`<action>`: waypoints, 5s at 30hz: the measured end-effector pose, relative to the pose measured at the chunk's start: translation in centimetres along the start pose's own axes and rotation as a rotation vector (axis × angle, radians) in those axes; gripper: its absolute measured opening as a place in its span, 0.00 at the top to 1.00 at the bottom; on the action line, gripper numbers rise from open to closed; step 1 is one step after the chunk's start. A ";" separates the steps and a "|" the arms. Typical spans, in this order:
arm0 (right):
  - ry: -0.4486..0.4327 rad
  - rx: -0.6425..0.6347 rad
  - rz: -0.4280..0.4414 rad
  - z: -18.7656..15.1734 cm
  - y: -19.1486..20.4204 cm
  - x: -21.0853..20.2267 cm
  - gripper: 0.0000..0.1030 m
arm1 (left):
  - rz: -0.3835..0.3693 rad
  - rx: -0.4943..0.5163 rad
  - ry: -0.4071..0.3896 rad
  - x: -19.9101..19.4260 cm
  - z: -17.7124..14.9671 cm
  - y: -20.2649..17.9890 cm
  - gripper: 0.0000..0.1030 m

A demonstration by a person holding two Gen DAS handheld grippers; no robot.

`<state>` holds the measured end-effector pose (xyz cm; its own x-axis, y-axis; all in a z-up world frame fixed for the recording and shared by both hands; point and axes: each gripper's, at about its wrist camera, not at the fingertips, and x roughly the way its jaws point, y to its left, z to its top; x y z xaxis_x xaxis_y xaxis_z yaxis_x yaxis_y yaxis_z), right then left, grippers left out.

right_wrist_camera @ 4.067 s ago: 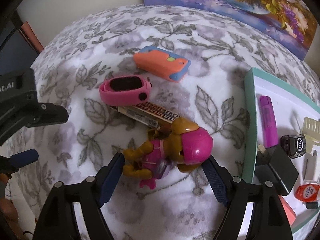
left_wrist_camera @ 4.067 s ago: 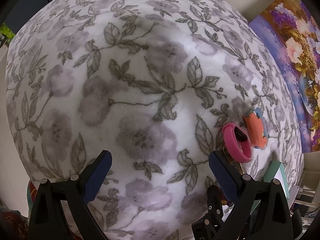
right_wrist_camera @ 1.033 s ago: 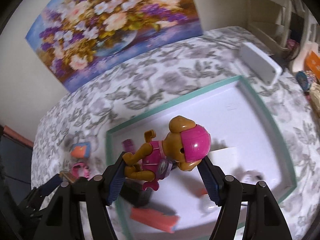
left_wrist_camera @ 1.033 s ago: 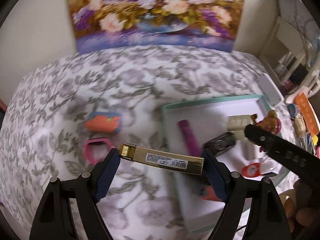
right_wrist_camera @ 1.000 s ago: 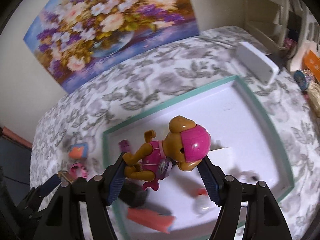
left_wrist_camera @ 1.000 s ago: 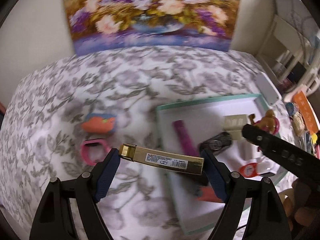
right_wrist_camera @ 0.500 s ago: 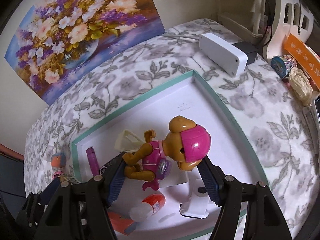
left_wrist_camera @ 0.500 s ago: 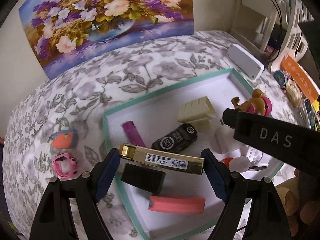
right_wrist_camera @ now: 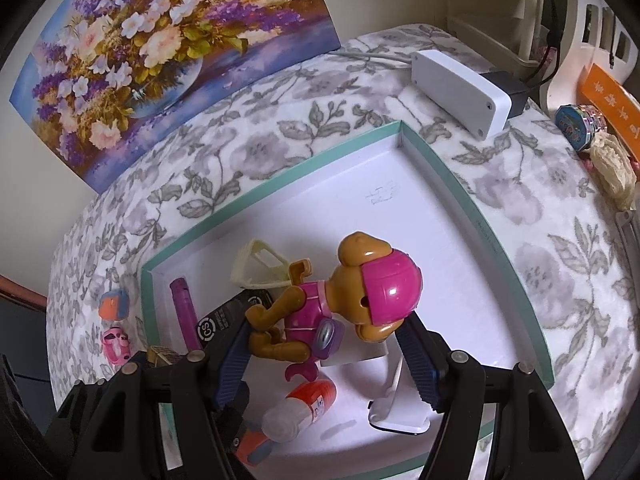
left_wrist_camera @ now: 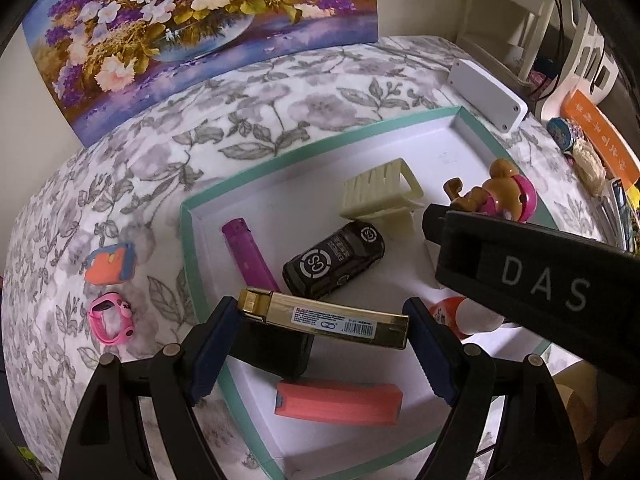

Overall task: Organize rigid objects
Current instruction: 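Carry the pink figure and gold block into the tray and release both, then move both grippers back over the pink watch and orange-blue toy, then grasp the pink watch with the right gripper while the left gripper grasps the orange-blue toy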

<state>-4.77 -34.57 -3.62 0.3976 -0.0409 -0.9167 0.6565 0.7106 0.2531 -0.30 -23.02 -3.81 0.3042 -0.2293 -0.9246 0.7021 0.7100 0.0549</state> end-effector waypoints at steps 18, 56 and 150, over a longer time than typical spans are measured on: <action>0.007 -0.023 -0.010 -0.1 0.5 0.4 0.18 | 0.007 0.028 -0.007 -0.4 0.2 0.0 0.18; -0.018 -0.120 -0.008 -1.5 4.6 -0.4 0.15 | 0.218 -0.738 0.016 -4.6 -5.4 23.4 0.05; -0.006 -0.677 0.027 -11.0 30.4 10.3 0.37 | 0.291 -0.964 0.203 2.1 -14.3 36.8 0.05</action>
<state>12.23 -5.62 -8.74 0.4129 -0.0191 -0.9106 0.1007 0.9946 0.0249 16.98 12.20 -9.12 0.2023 0.0905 -0.9751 -0.2243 0.9735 0.0438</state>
